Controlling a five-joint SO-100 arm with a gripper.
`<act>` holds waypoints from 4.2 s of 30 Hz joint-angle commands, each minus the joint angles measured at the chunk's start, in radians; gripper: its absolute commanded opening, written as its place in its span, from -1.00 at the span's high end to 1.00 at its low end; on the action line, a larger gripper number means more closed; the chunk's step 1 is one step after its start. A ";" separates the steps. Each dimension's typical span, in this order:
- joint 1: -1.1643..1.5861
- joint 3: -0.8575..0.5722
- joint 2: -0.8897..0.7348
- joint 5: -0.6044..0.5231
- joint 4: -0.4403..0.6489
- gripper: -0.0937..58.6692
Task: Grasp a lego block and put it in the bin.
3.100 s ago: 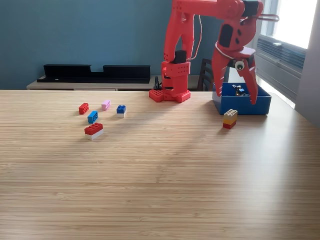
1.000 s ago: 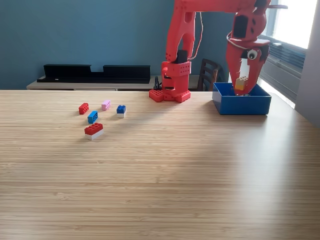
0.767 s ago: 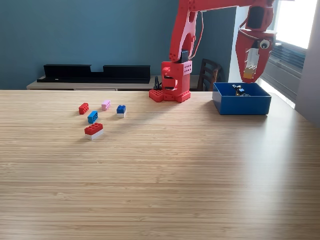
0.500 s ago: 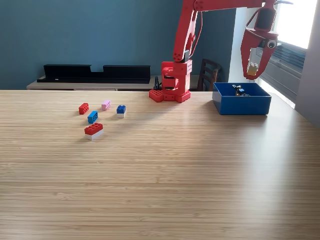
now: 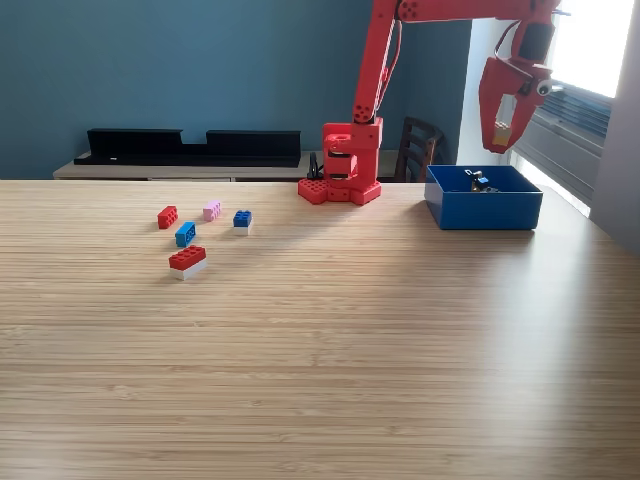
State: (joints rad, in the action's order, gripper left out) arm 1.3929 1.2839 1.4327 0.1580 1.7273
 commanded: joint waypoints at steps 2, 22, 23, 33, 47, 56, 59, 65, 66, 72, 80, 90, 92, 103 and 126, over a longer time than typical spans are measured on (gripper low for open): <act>0.015 -0.014 0.017 0.005 0.023 -0.04; -0.569 -0.222 0.029 -0.160 0.021 0.99; -0.627 -0.222 0.021 -0.173 0.021 0.99; -1.097 -0.167 0.032 -0.155 0.021 0.99; -1.295 -0.074 0.034 -0.089 -0.005 0.99; -1.404 -0.103 0.023 -0.084 -0.061 0.99; -1.447 -0.144 0.021 -0.087 -0.061 0.99; -1.559 -0.206 0.017 -0.091 -0.074 0.99; -1.582 -0.210 0.017 -0.092 -0.075 0.99; -1.761 -0.219 0.018 -0.144 -0.075 0.99; -2.069 -0.198 0.017 -0.212 -0.086 0.99; -2.247 -0.127 0.020 -0.347 -0.164 0.16; -2.267 -0.043 0.029 -0.390 -0.219 0.06; -2.312 0.382 0.034 -0.526 -0.511 -0.03; -2.313 0.508 0.034 -0.597 -0.704 0.16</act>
State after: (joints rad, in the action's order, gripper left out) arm -0.9143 1.7978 1.4327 -0.4341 1.0370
